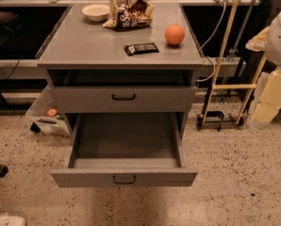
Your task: Close middle drawer
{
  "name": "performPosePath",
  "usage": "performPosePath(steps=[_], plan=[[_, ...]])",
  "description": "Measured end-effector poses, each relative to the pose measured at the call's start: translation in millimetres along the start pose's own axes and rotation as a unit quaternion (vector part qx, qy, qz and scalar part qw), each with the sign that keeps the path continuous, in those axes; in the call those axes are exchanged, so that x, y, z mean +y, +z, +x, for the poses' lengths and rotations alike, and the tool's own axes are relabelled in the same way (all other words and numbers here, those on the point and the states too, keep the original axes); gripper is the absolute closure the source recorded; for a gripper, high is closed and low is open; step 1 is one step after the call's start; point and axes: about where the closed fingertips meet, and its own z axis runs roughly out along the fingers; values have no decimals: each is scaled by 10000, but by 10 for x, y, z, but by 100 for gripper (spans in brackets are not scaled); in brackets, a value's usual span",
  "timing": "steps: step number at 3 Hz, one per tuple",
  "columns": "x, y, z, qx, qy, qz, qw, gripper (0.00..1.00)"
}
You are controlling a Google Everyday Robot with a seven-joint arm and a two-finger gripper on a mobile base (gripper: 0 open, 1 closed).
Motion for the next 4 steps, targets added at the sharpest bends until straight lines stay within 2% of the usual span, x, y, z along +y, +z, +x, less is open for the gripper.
performPosePath(steps=[1,2,3,4], plan=[[0,0,0,-1,0,0,10000,0],[51,98,-25,-151,-73,20,9999,0],[271,428,-141,-455,-400,26,9982,0],[543,1221,-240,-691,-514,-226,9960,0]])
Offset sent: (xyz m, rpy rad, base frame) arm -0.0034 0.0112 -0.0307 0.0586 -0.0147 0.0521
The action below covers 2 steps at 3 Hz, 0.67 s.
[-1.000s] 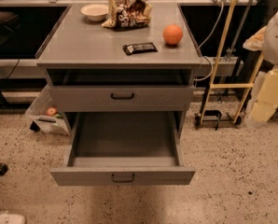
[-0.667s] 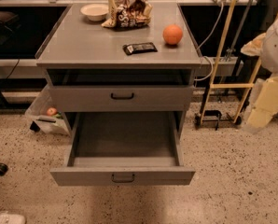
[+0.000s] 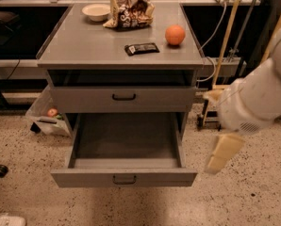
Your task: Close middle drawer
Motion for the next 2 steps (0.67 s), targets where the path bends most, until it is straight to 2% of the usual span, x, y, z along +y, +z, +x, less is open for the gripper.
performPosePath(steps=[1,2], plan=[[363,956,28,-163,73,-382,9991,0],[940,1932,136,-314,220,-876,9954,0]])
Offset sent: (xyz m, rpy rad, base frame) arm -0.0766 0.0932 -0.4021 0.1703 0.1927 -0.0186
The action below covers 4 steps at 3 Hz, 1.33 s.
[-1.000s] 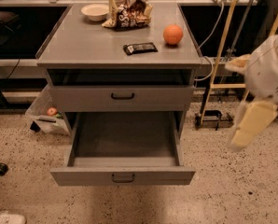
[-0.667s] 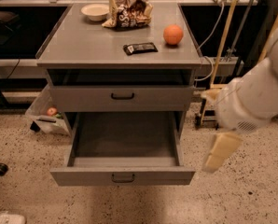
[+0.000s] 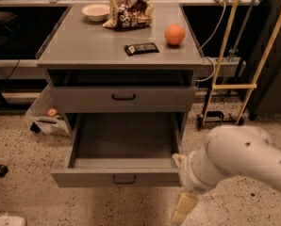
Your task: Close middle drawer
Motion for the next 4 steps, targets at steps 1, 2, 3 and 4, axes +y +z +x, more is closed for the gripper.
performPosePath(steps=[1,2,3,4], plan=[[533,1010,356,24,251,-529,9983,0],[918,1870,544,20,476,-920,9946,0],[932,2549,340,-291,760,-910,9925,0],[942,2540,353,-269,744,-924,9926,0]])
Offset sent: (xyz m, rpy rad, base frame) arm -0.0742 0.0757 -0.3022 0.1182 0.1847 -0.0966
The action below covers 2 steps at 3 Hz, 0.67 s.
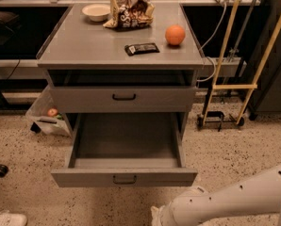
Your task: Close middle drawer
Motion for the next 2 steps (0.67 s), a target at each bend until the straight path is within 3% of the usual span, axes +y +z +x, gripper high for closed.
performPosePath(steps=[1,2], plan=[[-292,185,-154,-28,-4,73,10000,0],[-810,294,-452,-177,68,434,9989,0]])
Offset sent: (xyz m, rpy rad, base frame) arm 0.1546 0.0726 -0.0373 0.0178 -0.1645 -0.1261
